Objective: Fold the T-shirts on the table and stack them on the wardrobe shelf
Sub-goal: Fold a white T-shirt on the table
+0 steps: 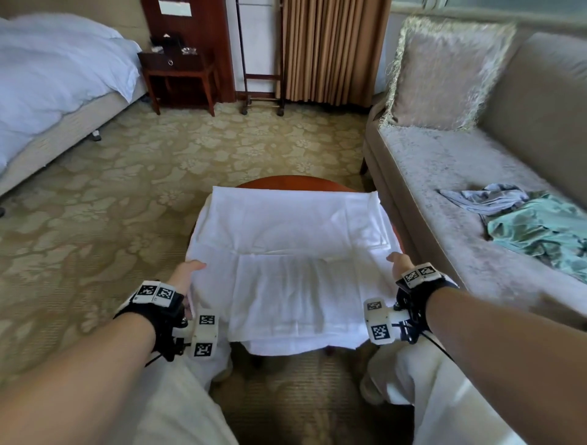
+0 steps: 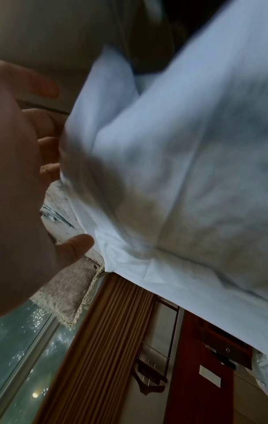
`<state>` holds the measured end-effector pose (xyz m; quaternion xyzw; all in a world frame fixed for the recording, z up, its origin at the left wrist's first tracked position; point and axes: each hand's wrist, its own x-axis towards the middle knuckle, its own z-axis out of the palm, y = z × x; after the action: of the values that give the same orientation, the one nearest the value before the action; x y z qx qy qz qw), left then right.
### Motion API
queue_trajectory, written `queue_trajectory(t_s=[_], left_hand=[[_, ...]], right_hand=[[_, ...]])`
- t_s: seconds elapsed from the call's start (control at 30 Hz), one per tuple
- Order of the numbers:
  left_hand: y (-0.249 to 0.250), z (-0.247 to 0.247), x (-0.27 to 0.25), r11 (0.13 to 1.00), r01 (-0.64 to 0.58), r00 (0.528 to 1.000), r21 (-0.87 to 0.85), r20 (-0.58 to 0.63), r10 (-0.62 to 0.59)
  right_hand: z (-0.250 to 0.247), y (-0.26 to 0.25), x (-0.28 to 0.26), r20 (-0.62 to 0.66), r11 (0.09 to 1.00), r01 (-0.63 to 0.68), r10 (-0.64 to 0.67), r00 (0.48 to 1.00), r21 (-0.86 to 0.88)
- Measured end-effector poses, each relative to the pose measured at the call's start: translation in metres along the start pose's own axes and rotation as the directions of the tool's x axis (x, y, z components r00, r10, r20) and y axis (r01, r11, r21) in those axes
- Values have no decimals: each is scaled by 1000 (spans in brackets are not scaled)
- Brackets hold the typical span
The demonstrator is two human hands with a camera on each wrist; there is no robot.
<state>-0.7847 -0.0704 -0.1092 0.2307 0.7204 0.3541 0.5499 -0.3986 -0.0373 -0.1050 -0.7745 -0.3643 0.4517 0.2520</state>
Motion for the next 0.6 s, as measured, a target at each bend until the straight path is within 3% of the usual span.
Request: queue_trajectory(t_s=[0.17,0.4,0.5,0.6], left_hand=[[-14,-12,-3,998,37,999,58,23,-38],[-27,-41,-10,954,173,981,243,38,-188],[-23,-44,-18,944,145,989,298,-6,-150],[-15,-48,-19,948,87,995,307,-74,-67]], right_hand=[[-4,21,-26,-28,997,-33,31,999,-66],[-25,20,-51,84,975,-78,97,992,-209],[-31,16,-63,116,977,-107,130,985,-183],[-35,19,-65,100,994,-61,70,993,-94]])
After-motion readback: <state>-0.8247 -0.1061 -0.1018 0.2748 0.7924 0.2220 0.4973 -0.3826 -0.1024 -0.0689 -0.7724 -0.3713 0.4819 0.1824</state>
